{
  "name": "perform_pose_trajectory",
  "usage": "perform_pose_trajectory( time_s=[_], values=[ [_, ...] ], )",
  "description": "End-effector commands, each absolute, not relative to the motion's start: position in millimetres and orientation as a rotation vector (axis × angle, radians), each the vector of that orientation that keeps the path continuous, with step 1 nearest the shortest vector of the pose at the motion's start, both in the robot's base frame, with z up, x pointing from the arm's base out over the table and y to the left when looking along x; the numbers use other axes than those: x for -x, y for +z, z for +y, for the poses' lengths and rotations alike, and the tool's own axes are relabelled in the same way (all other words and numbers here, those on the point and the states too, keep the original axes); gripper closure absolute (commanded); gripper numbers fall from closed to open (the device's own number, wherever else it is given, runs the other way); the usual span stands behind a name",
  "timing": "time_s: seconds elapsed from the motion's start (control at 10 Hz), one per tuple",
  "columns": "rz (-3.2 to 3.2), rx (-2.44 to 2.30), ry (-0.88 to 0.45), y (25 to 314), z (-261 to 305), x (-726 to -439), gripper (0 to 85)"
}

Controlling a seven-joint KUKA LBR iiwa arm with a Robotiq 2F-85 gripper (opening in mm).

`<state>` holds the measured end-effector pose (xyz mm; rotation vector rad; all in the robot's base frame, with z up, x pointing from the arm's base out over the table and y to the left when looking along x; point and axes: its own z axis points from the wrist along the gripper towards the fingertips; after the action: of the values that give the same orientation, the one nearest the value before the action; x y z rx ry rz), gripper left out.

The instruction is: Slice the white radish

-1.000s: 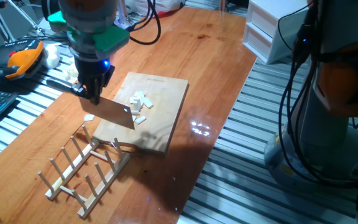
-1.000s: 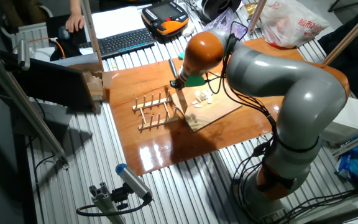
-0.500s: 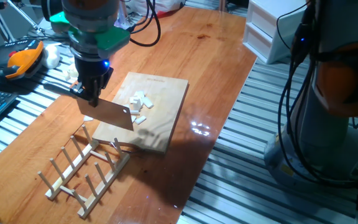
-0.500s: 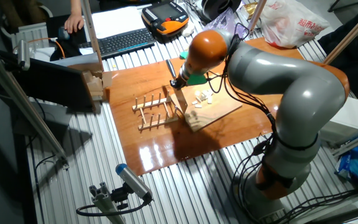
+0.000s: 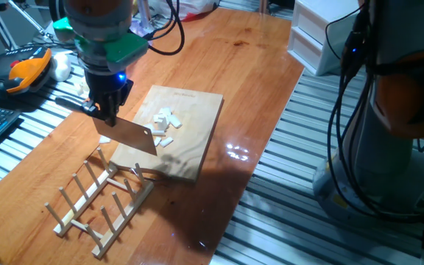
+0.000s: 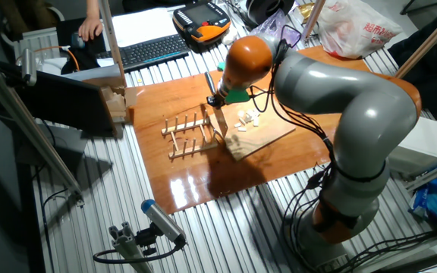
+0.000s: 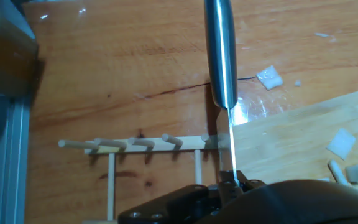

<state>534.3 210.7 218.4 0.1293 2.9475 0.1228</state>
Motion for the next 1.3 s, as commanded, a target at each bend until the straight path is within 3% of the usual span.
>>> perform_pose_trajectory(
  time_s=[0.0,0.5,0.8,1.2],
  values=[
    [2.95,-0.108,0.09,218.5,210.5,-534.4,85.0],
    [2.98,-0.004,-0.001,218.5,210.5,-534.4,85.0],
    [2.989,0.024,0.085,218.5,210.5,-534.4,85.0],
    [3.046,-0.159,0.024,218.7,213.1,-534.3,85.0]
  ],
)
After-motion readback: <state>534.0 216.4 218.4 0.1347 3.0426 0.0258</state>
